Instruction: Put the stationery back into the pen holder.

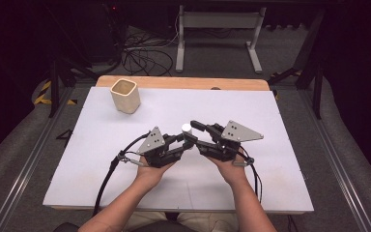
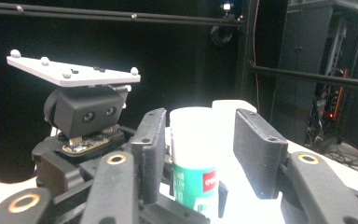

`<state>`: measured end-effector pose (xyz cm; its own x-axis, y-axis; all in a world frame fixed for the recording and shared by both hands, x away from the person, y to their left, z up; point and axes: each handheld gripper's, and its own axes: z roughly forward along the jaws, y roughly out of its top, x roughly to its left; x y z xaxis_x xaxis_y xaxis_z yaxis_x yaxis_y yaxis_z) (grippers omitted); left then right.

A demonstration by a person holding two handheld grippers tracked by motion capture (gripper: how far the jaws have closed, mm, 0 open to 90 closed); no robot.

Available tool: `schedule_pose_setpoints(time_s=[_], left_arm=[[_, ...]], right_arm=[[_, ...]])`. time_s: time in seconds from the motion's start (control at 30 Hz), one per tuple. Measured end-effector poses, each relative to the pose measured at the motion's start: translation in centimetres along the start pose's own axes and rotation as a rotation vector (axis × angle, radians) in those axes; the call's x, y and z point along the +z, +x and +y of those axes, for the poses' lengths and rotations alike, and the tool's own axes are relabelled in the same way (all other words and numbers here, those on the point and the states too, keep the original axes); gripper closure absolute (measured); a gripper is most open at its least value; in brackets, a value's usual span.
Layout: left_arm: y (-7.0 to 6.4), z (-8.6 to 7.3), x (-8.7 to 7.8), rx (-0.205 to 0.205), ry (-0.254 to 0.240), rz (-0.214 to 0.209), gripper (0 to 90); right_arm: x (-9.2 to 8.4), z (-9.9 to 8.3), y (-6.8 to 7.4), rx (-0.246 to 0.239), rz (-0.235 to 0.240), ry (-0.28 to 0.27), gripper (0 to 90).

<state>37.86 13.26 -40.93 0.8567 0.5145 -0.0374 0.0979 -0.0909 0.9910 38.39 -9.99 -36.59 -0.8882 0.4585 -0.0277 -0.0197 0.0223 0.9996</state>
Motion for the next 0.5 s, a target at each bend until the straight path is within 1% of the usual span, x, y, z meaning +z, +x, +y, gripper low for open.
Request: schedule_pose_setpoints(time_s=[0.17, 0.3, 0.47, 0.5], left_arm=[[0.4, 0.0, -0.2, 0.013, 0.014, 0.020, 65.4], [0.8, 0.2, -0.6, 0.026, 0.017, 0.037, 65.4], [1.4, 0.6, -1.2, 0.041, 0.024, 0.061, 65.4], [1.5, 0.7, -1.2, 0.039, 0.021, 0.063, 65.4]], right_arm=[[-0.1, 0.0, -0.2, -0.003, -0.010, 0.031, 49.7], [-0.5, 0.1, -0.5, -0.005, -0.022, 0.053, 47.9], [-0.9, 0.3, -1.0, 0.012, -0.034, 0.064, 43.5], [-1.0, 0.3, -1.0, 0.016, -0.035, 0.068, 42.4]])
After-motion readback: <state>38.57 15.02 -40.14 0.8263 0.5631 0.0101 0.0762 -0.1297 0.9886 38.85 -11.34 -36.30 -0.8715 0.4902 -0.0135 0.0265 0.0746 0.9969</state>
